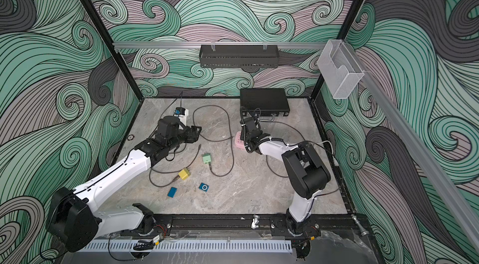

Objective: Charge mp3
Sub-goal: Insert the plug into the socket.

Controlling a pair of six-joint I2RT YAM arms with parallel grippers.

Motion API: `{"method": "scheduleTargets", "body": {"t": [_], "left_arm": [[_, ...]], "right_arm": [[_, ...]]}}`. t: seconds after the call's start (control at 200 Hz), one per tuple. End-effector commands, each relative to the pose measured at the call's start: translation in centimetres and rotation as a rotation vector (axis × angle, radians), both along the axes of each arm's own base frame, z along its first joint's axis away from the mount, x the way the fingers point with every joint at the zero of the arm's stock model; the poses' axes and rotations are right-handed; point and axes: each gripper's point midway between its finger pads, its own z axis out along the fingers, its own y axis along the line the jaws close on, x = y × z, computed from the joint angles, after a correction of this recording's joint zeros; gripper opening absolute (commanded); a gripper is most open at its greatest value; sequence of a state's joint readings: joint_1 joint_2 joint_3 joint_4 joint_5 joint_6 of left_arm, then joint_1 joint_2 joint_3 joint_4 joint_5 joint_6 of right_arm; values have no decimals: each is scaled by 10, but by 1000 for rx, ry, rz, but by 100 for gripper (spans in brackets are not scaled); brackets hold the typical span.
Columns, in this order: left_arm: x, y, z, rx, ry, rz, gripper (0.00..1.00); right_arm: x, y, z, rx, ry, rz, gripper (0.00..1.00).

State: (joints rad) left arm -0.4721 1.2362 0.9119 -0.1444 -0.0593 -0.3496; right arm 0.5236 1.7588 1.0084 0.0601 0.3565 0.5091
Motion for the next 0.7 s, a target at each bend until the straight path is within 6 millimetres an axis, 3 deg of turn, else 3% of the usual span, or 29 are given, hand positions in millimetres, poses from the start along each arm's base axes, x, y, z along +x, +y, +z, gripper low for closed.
{"method": "scheduleTargets", "body": {"t": [0.0,0.31,0.691], "left_arm": [[2,1,-5,7,7,-2,62],[2,1,-6,10,11,1,62],[3,-4,-12,-6,30,-14,61]], "right_arm": [[4,-4,-6,-33,7,-24,0],[5,-1,-8,13,-4,-37,0],[2,-14,-10,-40,3,-106,0]]}}
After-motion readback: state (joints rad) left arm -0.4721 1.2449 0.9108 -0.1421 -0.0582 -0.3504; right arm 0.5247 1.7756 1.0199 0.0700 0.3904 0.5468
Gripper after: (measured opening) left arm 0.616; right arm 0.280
